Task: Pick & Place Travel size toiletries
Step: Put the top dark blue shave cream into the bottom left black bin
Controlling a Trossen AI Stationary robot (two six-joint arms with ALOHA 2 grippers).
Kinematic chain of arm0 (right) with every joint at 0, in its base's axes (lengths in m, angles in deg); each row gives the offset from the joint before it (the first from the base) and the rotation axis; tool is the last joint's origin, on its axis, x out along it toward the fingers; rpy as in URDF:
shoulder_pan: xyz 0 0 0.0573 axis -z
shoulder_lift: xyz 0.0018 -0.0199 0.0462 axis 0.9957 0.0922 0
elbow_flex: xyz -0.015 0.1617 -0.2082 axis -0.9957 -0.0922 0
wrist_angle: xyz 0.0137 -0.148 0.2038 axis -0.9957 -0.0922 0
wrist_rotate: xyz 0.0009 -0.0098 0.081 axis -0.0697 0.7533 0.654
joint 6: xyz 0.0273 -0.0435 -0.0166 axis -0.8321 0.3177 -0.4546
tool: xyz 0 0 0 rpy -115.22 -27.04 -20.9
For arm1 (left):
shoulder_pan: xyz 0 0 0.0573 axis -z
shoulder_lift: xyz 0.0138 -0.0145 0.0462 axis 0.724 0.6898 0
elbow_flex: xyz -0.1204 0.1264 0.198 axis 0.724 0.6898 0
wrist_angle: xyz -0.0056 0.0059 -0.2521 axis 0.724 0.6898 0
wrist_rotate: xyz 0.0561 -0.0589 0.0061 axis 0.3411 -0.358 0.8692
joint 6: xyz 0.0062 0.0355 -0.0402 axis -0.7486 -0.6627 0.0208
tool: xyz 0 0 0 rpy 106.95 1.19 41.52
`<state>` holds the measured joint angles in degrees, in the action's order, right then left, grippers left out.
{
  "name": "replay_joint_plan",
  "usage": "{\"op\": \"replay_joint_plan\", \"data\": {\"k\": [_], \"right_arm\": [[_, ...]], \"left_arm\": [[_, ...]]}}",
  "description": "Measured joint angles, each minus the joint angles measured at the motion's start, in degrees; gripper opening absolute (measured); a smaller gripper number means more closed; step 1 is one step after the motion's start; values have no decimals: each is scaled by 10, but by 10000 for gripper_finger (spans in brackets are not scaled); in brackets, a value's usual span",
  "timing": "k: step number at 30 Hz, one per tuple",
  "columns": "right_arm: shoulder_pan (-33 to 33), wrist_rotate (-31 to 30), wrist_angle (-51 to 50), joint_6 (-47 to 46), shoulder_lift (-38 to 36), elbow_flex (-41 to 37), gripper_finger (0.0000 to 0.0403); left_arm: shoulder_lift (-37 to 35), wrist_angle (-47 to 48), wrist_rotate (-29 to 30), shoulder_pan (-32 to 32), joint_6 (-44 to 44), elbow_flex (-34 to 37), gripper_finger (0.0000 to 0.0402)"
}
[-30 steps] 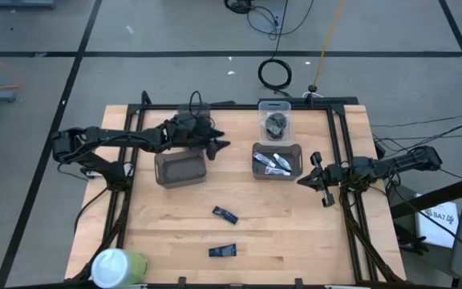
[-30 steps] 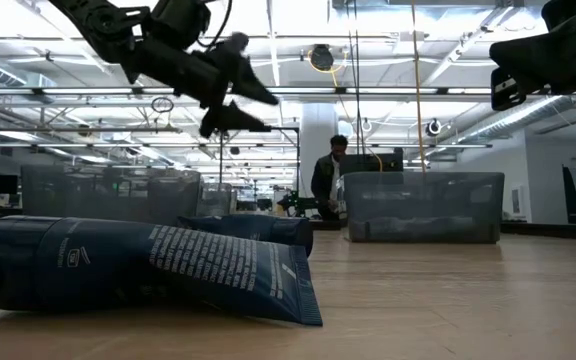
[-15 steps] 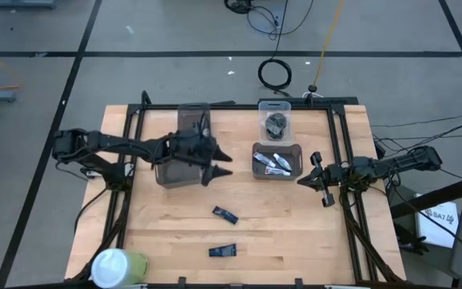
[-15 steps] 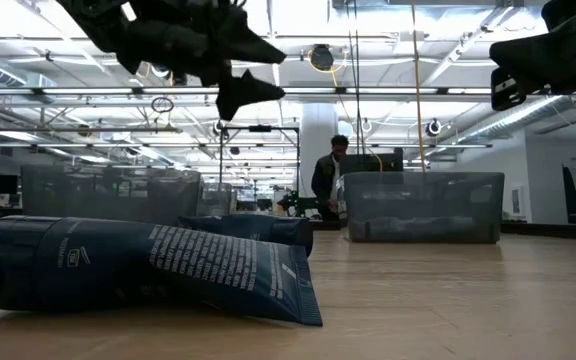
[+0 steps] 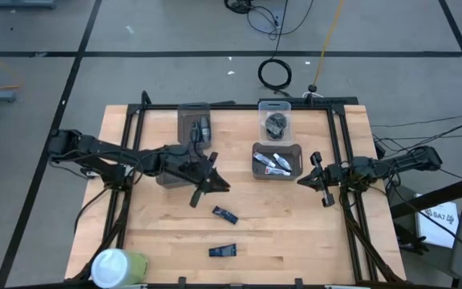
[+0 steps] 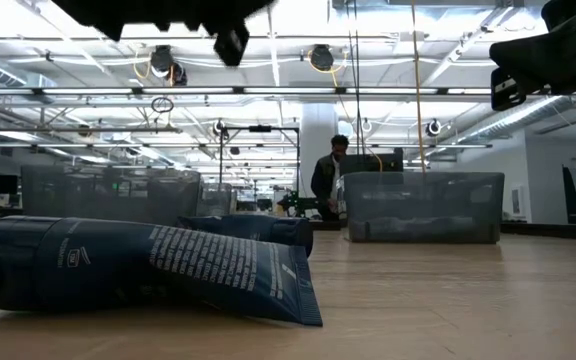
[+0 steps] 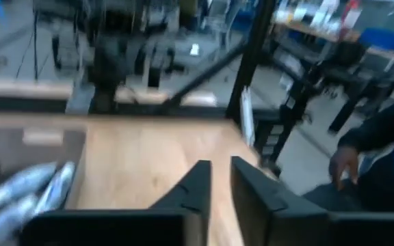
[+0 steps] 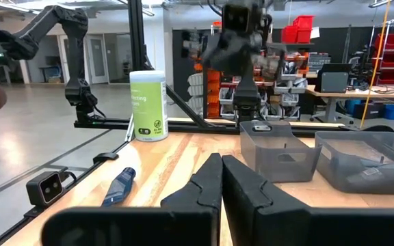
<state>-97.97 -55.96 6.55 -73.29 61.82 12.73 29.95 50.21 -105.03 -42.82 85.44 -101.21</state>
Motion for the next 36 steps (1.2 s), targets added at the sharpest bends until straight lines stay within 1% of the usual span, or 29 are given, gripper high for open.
{"op": "replay_joint_plan", "data": {"k": [2, 4, 7, 12, 13, 15, 16, 20, 23, 28, 30, 32, 34, 36], "right_arm": [[0, 0, 0, 0, 0, 0, 0], [0, 0, 0, 0, 0, 0, 0], [0, 0, 0, 0, 0, 0, 0], [0, 0, 1, 0, 0, 0, 0], [0, 0, 1, 0, 0, 0, 0], [0, 0, 1, 0, 0, 0, 0], [0, 0, 1, 0, 0, 0, 0], [0, 0, 0, 0, 0, 0, 0], [0, 0, 0, 0, 0, 0, 0], [0, 0, 0, 0, 0, 0, 0], [0, 0, 0, 0, 0, 0, 0], [0, 0, 0, 0, 0, 0, 0], [0, 0, 0, 0, 0, 0, 0], [0, 0, 0, 0, 0, 0, 0]], "left_arm": [[-6, -2, 0, 4, 1, -3, 24], [-23, 31, 0, 12, 2, 1, 7], [-33, 30, 7, 19, 6, -3, 10], [-96, 152, 24, 32, 1, -2, 2], [-112, 186, 36, 35, 0, -2, 3], [-147, 255, 87, 47, 1, 0, 4], [-163, 271, 118, 56, 1, 0, 2], [-223, 340, 206, 89, 10, 6, 2], [-264, 335, 255, 115, 16, 39, 1], [-332, 296, 325, 154, 52, 134, 1], [-350, 262, 331, 167, 66, 171, 2], [-358, 223, 323, 179, 70, 203, 1], [-353, 177, 320, 189, 84, 228, 3], [-340, 121, 320, 196, 120, 246, 10]]}}
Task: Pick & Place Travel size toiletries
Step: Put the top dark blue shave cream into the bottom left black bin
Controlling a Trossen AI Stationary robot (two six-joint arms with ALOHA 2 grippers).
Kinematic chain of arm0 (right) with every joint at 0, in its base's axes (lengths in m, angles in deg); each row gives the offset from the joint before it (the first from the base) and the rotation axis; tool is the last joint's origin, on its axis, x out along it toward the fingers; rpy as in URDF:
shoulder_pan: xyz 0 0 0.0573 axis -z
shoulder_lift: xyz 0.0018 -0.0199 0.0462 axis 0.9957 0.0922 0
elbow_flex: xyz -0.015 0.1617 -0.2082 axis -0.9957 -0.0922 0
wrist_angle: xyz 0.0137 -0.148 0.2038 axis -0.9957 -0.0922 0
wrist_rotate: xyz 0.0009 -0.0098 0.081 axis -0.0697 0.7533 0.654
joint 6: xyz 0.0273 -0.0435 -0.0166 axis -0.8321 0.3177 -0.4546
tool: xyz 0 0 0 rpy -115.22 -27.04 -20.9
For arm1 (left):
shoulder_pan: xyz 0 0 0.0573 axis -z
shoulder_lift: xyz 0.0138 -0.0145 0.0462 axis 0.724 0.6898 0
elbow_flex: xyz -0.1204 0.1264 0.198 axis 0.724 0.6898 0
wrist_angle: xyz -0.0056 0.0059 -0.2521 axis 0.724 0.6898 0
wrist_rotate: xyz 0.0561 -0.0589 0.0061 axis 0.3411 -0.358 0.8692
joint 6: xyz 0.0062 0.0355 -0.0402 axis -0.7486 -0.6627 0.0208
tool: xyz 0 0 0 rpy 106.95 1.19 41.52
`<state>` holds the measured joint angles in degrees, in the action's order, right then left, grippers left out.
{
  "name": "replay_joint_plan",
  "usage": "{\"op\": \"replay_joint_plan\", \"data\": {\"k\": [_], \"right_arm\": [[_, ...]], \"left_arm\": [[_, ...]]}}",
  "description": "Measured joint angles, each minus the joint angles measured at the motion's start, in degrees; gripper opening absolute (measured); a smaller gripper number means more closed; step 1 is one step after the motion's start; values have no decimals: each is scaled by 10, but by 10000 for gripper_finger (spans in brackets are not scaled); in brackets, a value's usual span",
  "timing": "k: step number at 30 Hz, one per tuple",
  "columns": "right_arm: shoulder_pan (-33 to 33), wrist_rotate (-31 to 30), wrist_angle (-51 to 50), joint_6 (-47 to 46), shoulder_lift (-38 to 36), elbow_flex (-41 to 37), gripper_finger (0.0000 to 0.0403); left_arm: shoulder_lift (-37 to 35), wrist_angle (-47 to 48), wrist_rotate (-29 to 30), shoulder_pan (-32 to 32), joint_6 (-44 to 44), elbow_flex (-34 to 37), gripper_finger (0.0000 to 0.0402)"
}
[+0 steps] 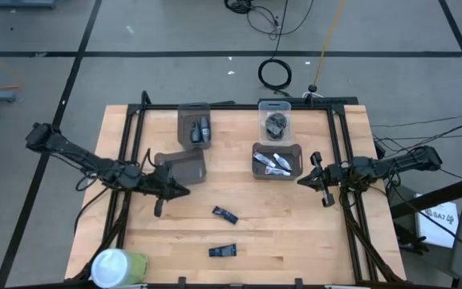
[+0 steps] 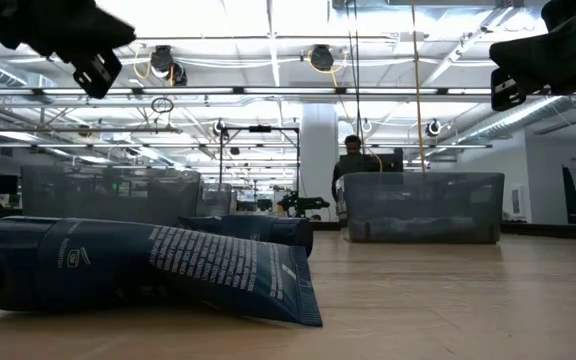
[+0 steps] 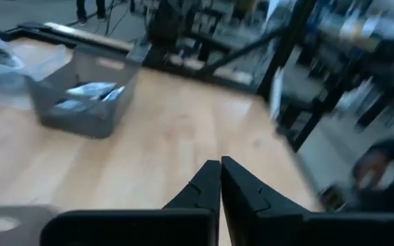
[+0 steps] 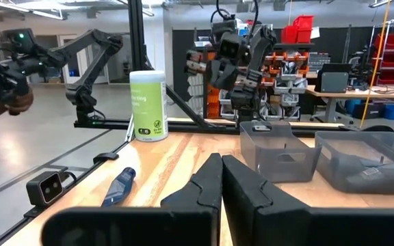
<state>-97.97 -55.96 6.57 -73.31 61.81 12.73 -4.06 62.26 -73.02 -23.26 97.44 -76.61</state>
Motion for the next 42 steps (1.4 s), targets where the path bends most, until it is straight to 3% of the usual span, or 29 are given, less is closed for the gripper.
{"op": "replay_joint_plan", "data": {"k": [3, 6, 9, 14, 18, 22, 26, 33, 38, 42], "right_arm": [[0, 0, 0, 0, 0, 0, 0], [0, 0, 0, 0, 0, 0, 0], [0, 0, 0, 0, 0, 0, 0], [0, 0, 0, 0, 0, 0, 0], [0, 0, 0, 0, 0, 0, 0], [0, 0, 0, 0, 0, 0, 0], [0, 0, 0, 0, 0, 0, 0], [0, 0, 0, 0, 0, 0, 0], [0, 0, 0, 0, 0, 0, 0], [0, 0, 0, 0, 0, 0, 0]], "left_arm": [[26, -53, -1, 5, 25, 4, 19], [69, -76, -2, 20, -19, 0, 15], [129, -61, 27, 32, -65, -51, 3], [248, 75, 44, 38, -105, -207, 14], [353, 177, 44, 28, -46, -347, 32], [443, 283, 9, 20, -20, -478, 72], [521, 357, 3, 19, -54, -563, 125], [598, 383, 4, 16, -112, -595, 193], [632, 423, 4, 3, -49, -595, 210], [653, 456, 0, -4, -60, -595, 211]]}}
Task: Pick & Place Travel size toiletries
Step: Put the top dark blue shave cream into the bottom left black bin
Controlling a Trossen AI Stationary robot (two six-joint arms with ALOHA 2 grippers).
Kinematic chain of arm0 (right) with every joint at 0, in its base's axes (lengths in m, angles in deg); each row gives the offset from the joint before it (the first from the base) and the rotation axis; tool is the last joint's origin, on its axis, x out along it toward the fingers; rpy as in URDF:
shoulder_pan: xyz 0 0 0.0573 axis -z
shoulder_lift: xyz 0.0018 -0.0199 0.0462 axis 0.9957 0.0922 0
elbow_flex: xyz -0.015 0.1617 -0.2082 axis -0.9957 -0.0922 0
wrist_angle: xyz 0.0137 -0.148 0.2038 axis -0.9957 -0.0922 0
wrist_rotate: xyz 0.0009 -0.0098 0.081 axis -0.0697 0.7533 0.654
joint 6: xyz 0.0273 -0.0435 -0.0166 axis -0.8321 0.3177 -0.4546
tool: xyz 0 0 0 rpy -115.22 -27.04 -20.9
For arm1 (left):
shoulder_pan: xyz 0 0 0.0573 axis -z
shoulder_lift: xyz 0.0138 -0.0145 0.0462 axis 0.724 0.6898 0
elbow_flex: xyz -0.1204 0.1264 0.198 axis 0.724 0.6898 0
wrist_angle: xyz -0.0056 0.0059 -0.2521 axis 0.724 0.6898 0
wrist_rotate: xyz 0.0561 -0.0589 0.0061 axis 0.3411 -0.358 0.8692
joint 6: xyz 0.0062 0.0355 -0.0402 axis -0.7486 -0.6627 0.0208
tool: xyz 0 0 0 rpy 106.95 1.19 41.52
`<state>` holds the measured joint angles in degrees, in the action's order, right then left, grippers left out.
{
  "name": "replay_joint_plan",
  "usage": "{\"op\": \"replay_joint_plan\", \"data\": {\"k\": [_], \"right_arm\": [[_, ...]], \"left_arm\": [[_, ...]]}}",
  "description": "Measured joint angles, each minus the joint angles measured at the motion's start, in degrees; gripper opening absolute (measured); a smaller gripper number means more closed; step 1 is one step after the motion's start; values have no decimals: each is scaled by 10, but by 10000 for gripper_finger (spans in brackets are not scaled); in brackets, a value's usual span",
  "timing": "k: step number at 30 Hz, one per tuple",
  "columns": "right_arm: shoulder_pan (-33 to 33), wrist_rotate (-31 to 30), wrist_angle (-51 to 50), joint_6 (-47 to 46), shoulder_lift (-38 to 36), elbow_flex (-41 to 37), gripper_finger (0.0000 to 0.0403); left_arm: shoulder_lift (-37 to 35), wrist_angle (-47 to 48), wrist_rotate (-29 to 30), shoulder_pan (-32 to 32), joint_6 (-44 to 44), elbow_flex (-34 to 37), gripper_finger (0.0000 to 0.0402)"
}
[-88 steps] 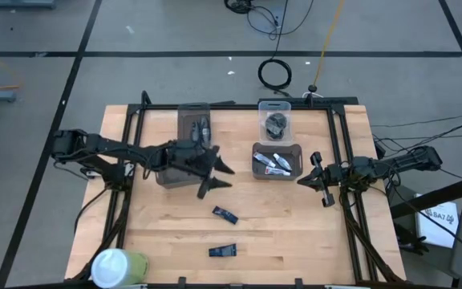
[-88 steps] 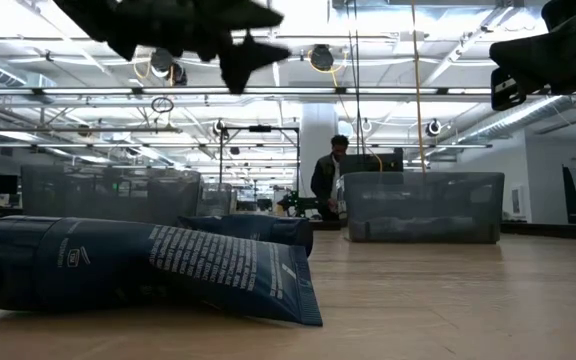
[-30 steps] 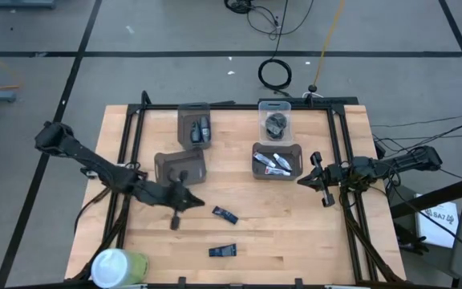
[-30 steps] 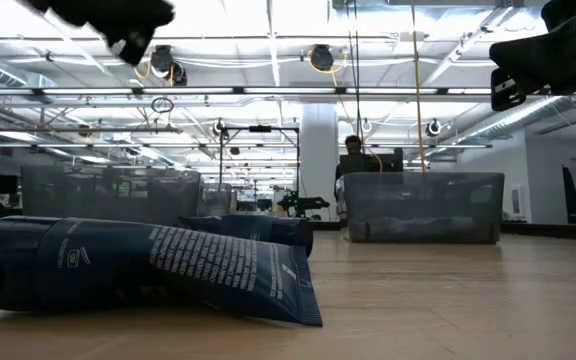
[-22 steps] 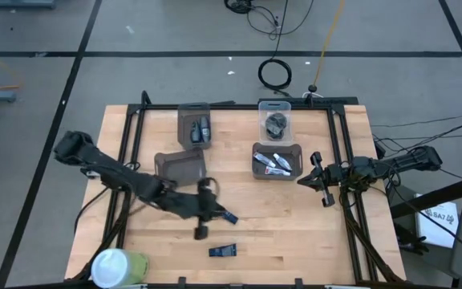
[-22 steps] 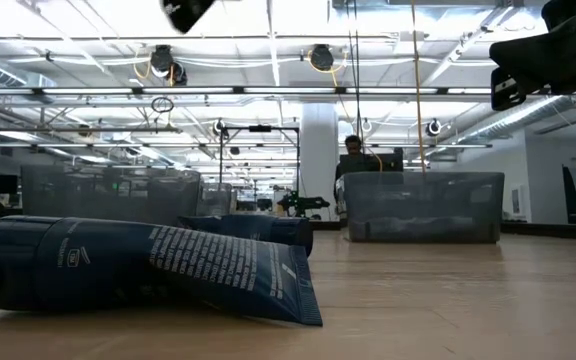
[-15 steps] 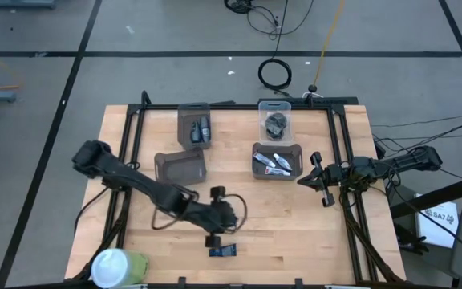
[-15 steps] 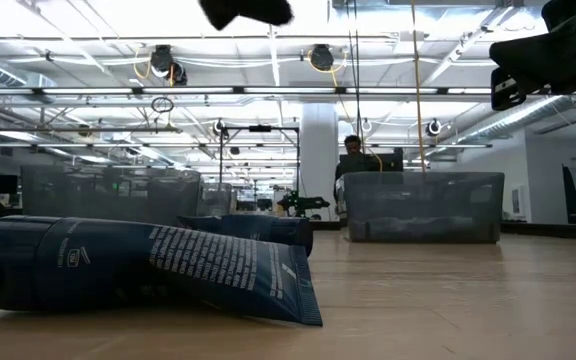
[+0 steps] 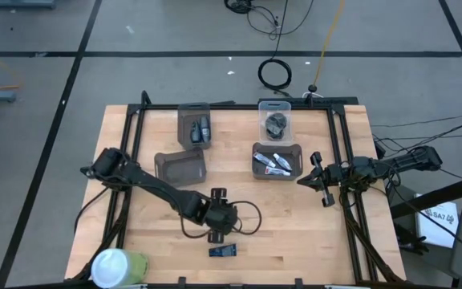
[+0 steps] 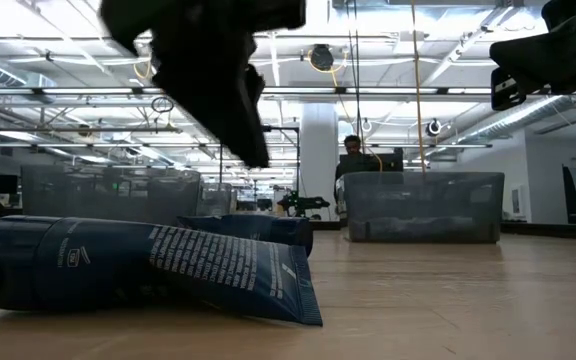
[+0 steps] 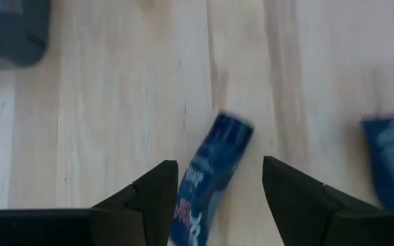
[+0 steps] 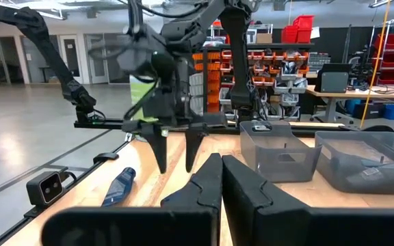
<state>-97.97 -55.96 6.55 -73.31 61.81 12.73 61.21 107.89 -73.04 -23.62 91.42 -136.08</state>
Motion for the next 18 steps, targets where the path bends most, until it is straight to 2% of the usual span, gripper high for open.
{"op": "replay_joint_plan", "data": {"k": [6, 18], "right_arm": [[0, 0, 0, 0, 0, 0, 0], [0, 0, 0, 0, 0, 0, 0]], "left_arm": [[19, 28, 3, -1, -21, 0, 212], [45, 23, -1, -10, -40, 0, 212]]}}
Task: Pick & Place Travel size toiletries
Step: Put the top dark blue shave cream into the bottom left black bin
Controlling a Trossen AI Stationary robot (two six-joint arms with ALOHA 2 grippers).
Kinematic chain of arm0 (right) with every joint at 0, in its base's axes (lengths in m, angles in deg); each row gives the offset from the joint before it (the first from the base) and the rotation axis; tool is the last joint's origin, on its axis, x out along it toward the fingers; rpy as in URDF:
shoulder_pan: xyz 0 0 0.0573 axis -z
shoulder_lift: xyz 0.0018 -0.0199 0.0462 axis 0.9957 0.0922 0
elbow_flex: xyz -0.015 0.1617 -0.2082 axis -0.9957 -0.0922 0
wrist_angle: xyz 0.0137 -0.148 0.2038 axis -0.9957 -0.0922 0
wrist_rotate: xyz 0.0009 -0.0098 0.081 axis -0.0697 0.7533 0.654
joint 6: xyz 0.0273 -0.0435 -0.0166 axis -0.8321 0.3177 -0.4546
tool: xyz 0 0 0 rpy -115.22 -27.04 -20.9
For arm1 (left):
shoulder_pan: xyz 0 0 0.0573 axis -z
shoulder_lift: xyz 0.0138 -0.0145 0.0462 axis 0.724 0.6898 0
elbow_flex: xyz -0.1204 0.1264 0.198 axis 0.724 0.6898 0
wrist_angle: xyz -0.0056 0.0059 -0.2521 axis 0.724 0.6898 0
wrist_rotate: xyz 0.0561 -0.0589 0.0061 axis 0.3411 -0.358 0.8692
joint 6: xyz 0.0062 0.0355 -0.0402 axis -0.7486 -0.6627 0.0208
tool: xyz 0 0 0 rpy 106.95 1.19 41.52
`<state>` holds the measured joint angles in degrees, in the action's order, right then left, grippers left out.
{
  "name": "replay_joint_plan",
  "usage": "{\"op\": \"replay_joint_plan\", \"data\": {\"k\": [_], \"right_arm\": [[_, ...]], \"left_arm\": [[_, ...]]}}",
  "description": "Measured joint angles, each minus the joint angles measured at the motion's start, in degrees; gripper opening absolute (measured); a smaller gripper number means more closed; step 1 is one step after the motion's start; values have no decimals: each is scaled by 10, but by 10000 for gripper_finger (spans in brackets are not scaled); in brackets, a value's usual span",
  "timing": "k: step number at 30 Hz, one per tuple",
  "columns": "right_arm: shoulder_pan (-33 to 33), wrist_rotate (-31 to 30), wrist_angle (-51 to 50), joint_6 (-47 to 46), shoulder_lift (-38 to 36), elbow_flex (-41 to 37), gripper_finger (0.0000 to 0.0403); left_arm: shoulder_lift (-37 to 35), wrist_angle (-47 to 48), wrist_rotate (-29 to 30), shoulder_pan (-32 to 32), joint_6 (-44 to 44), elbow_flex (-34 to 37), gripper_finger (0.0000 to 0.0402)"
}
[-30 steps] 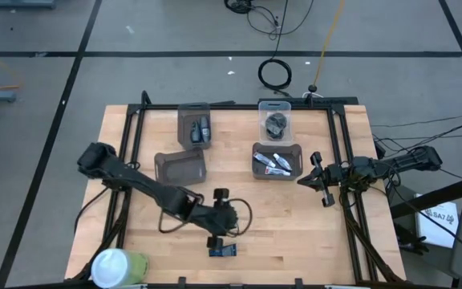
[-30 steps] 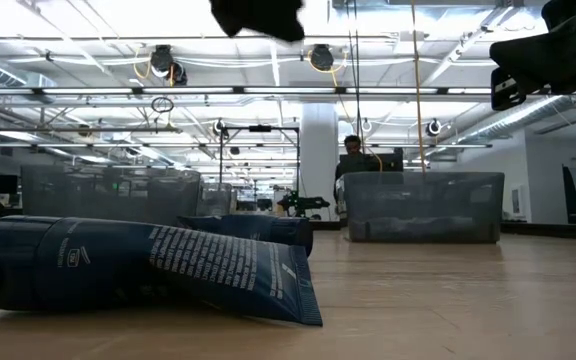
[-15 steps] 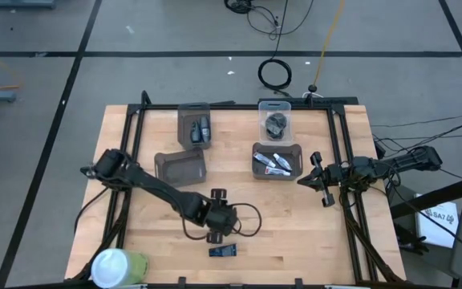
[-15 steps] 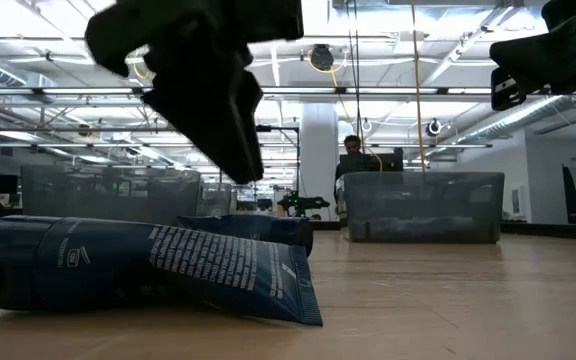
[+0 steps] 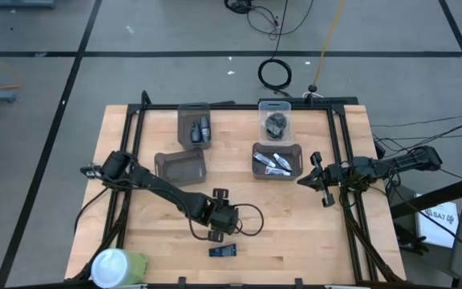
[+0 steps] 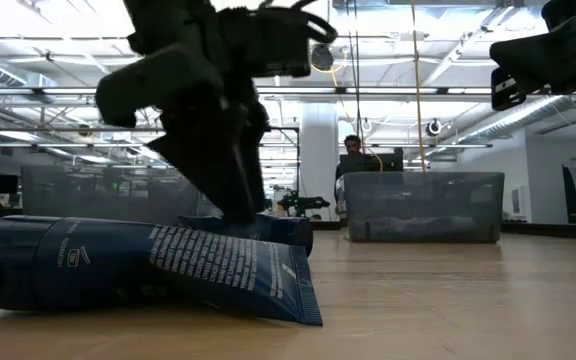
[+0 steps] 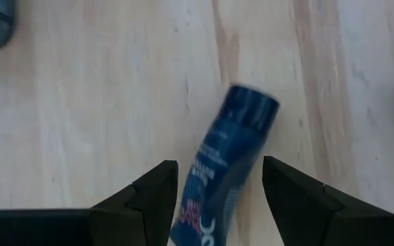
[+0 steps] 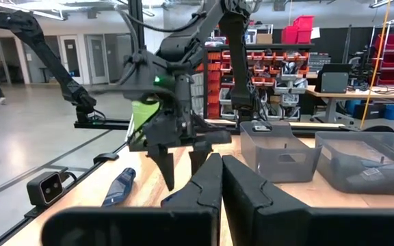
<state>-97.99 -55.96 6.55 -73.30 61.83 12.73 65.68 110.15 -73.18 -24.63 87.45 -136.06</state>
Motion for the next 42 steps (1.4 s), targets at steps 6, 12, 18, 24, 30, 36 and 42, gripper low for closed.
{"op": "replay_joint_plan", "data": {"k": [6, 12, 18, 24, 30, 36, 42], "right_arm": [[0, 0, 0, 0, 0, 0, 0], [0, 0, -1, 0, 3, 0, 0], [0, 0, 0, 0, 2, 0, 0], [0, 0, 0, 0, 2, 0, 0], [0, 0, 0, 0, 2, 0, 0], [0, 0, 0, 0, 2, 0, 0], [0, 0, 0, 0, 2, 0, 0]], "left_arm": [[21, -18, -13, -3, -15, 0, 212], [35, -18, -24, -5, -14, 0, 211], [35, -19, -18, -6, -14, 0, 211], [35, -19, -16, -6, -14, 0, 211], [35, -19, -24, -6, -14, 0, 190], [35, -19, -28, -6, -14, 0, 115], [35, -20, -39, -7, -6, 0, 59]]}}
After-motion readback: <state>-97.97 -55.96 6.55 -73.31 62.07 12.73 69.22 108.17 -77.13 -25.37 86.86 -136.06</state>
